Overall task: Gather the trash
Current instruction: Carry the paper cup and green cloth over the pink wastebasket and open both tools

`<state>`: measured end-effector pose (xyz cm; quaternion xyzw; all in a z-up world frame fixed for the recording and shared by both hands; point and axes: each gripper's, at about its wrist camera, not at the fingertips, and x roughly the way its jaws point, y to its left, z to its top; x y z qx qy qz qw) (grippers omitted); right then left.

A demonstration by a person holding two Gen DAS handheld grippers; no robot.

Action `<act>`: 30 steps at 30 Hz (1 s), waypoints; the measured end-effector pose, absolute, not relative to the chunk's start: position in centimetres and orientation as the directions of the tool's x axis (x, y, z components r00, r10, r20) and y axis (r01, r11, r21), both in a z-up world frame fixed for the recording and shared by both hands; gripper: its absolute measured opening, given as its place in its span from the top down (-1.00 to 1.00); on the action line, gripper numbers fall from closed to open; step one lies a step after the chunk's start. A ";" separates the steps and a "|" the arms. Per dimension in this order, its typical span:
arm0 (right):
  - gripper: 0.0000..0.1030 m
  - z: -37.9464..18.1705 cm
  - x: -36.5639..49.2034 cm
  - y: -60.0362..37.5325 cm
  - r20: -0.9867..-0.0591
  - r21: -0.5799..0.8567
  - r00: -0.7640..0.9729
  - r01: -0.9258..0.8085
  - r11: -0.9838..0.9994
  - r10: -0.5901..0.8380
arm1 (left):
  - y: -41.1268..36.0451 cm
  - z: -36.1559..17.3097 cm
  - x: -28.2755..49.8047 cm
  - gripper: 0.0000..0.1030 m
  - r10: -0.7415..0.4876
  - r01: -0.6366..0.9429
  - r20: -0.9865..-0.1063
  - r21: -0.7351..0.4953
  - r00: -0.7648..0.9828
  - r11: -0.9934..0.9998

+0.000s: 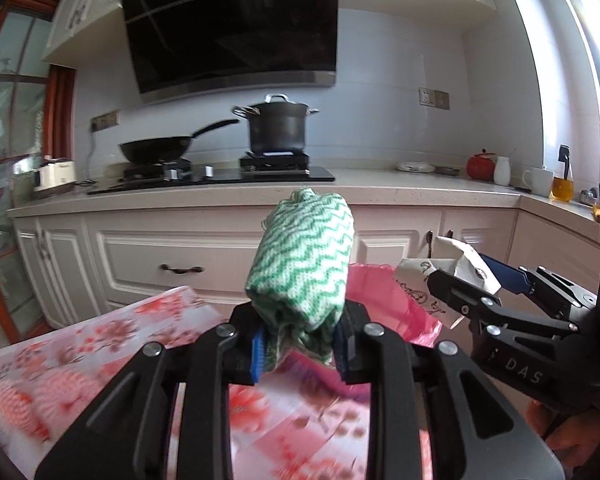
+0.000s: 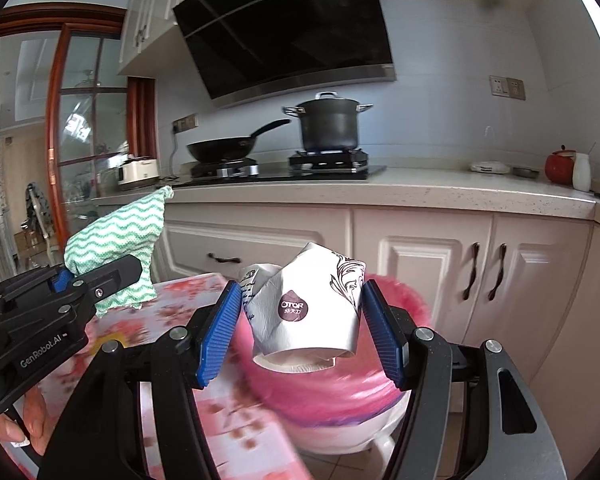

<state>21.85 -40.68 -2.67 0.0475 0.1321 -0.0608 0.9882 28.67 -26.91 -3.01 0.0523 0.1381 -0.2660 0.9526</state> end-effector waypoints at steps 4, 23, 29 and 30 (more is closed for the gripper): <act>-0.16 -3.0 23.6 -43.6 -0.263 0.095 0.957 0.153 0.984 -0.123 | -29.5 -3.4 31.8 0.49 -0.527 0.555 -0.300 0.008 0.795 0.832; -0.38 -7.7 30.6 -49.7 -0.354 0.180 0.932 0.150 0.972 -0.078 | -36.1 -8.3 41.5 -0.25 -0.549 0.575 -0.389 -0.060 0.739 0.816; -0.38 -7.1 29.2 -49.9 -0.335 0.180 0.938 0.151 0.972 -0.084 | -35.3 -8.5 41.4 -0.28 -0.542 0.569 -0.394 -0.056 0.742 0.820; -0.38 -6.8 28.7 -49.9 -0.329 0.182 0.940 0.151 0.972 -0.085 | -35.2 -8.4 41.1 -0.28 -0.540 0.568 -0.394 -0.056 0.743 0.821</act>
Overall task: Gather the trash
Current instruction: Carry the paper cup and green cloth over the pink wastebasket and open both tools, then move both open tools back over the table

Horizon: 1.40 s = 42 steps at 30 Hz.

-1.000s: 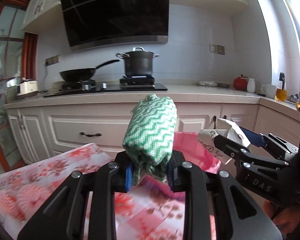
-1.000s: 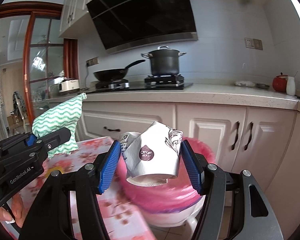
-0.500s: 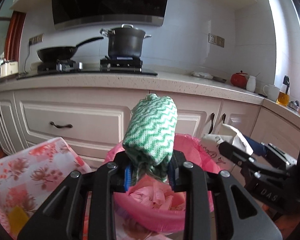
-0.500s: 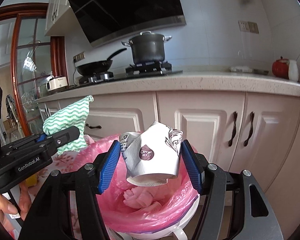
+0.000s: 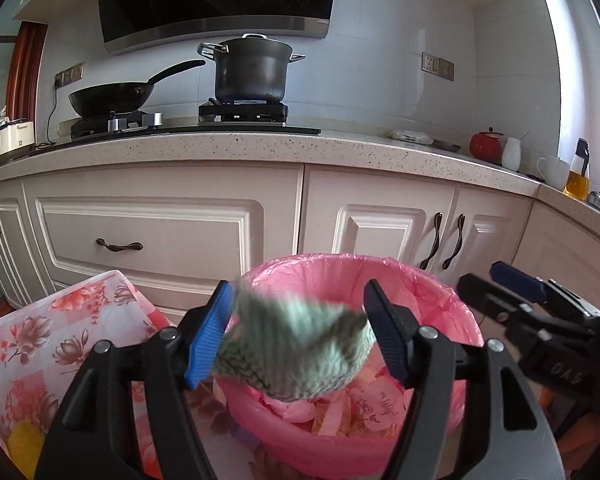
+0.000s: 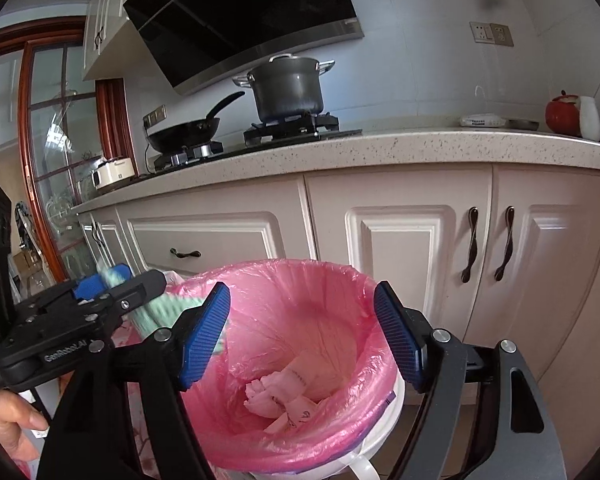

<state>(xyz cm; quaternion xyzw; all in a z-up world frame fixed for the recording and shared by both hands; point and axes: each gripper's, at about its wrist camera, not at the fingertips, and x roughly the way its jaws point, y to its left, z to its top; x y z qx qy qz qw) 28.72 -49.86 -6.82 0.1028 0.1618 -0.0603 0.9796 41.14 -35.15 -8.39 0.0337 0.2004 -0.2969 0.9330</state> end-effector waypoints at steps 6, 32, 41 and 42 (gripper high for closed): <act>-0.38 -5.6 26.6 -48.9 -0.320 0.164 0.944 0.140 0.976 -0.081 | -33.5 -7.6 38.9 -0.39 -0.534 0.558 -0.378 -0.054 0.756 0.828; -0.40 -8.0 22.4 -31.1 -0.419 0.174 0.890 -0.113 0.978 0.177 | -9.6 -9.1 23.1 -0.85 -0.252 0.263 -0.431 -0.035 0.866 0.964; -0.47 -10.2 24.3 -25.4 -0.501 0.147 0.830 -0.198 0.969 0.246 | -3.8 -10.9 21.2 -0.85 -0.147 0.158 -0.484 -0.019 0.863 0.987; -0.47 -10.4 24.6 -24.8 -0.509 0.140 0.824 -0.206 0.968 0.249 | -2.7 -11.1 21.1 -0.85 -0.133 0.134 -0.496 -0.034 0.858 0.990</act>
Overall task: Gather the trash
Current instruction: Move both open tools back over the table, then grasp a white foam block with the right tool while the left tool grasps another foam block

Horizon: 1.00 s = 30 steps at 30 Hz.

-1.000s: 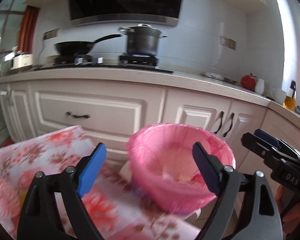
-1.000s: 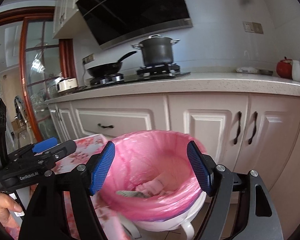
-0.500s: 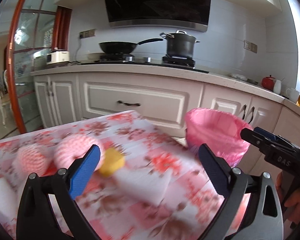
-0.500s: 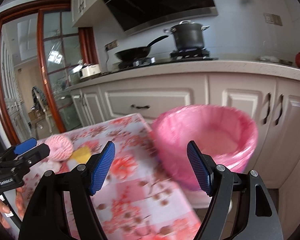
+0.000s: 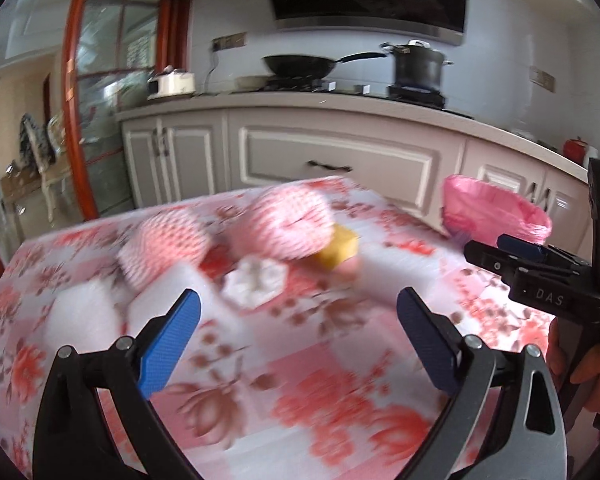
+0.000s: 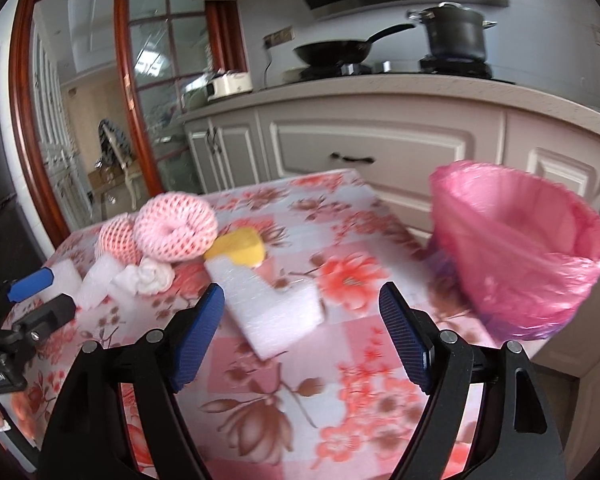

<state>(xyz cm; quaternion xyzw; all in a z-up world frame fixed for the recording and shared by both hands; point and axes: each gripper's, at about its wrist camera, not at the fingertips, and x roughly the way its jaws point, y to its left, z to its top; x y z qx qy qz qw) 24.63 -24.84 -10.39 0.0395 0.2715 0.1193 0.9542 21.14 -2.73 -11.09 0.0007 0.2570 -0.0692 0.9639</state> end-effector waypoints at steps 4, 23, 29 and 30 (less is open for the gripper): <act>-0.47 -10.6 26.0 -23.1 -0.526 0.118 0.808 -0.239 0.964 0.264 | -0.2 -11.7 21.4 -0.85 -0.109 0.079 -0.522 -0.079 0.846 0.994; -0.10 -12.7 31.0 -17.9 -0.647 -0.009 0.719 -0.340 0.940 0.254 | 4.2 -13.5 23.9 -0.85 -0.028 -0.033 -0.572 -0.097 0.820 0.995; 0.16 -12.6 30.4 -18.4 -0.651 0.010 0.719 -0.313 0.950 0.244 | 4.2 -13.9 24.1 -0.85 -0.033 -0.031 -0.585 -0.099 0.810 0.995; 0.20 -12.4 30.2 -18.5 -0.650 0.013 0.719 -0.312 0.950 0.246 | 4.1 -13.9 24.1 -0.85 -0.031 -0.032 -0.586 -0.097 0.810 0.995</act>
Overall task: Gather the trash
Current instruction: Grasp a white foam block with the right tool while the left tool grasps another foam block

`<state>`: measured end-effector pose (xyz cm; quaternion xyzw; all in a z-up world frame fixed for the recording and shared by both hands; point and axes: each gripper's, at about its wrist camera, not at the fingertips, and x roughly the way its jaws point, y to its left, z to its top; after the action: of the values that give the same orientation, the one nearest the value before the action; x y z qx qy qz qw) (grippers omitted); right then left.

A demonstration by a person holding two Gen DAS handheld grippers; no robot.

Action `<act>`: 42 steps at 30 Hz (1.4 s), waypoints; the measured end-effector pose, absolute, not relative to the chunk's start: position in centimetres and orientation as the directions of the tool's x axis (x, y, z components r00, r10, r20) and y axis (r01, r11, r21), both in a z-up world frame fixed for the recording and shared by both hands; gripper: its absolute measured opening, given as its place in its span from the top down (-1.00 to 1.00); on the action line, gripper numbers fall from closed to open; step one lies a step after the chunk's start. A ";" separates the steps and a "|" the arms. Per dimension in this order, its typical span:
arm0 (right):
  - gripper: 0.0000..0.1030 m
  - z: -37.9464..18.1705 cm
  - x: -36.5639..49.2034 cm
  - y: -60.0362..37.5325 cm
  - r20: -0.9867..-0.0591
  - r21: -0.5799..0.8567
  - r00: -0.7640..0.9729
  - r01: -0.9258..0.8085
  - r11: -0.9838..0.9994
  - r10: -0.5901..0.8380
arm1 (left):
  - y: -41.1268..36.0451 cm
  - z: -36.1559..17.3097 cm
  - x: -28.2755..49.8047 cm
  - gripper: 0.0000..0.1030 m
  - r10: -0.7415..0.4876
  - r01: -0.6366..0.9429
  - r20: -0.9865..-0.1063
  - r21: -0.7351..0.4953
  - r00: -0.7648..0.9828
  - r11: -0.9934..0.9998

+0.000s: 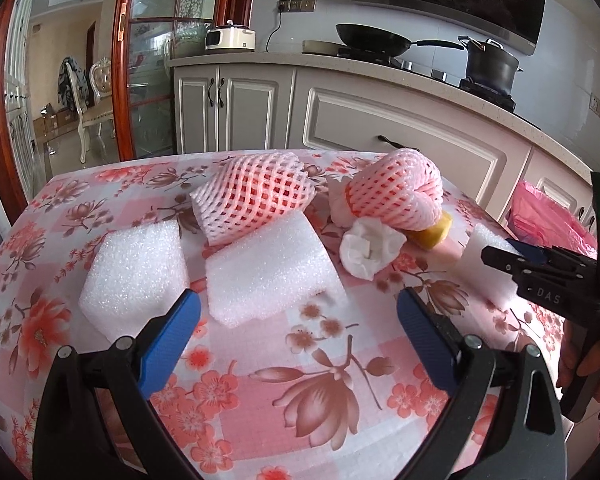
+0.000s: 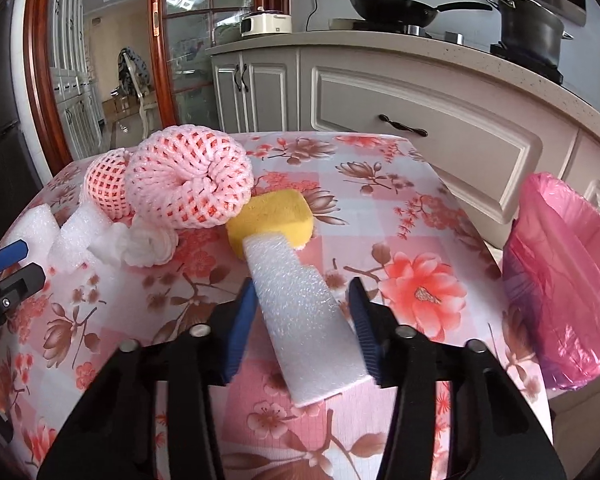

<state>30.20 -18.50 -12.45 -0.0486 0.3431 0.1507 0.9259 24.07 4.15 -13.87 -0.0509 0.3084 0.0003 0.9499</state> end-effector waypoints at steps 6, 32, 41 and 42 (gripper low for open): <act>0.30 -11.1 27.9 -18.3 -0.621 0.052 0.739 -0.293 0.955 0.261 | 4.2 -13.9 23.8 -0.85 -0.024 -0.036 -0.592 -0.089 0.806 0.995; 0.30 -9.4 22.9 -11.2 -0.602 0.087 0.715 -0.383 0.920 0.354 | 12.4 -13.5 23.2 -0.55 0.095 -0.156 -0.592 -0.054 0.801 0.986; 0.30 -9.2 22.3 -11.2 -0.595 0.085 0.721 -0.384 0.919 0.356 | 11.7 -13.8 23.2 -0.01 0.058 -0.105 -0.579 -0.049 0.813 0.993; 0.30 -9.2 22.2 -11.3 -0.591 0.087 0.723 -0.383 0.920 0.357 | 11.5 -13.6 22.9 -0.01 0.057 -0.103 -0.570 -0.049 0.820 0.993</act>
<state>22.20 -11.26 -9.16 -0.0207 0.3139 0.1994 0.9280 22.87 11.47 -13.55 -0.0386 0.2971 0.0421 0.9531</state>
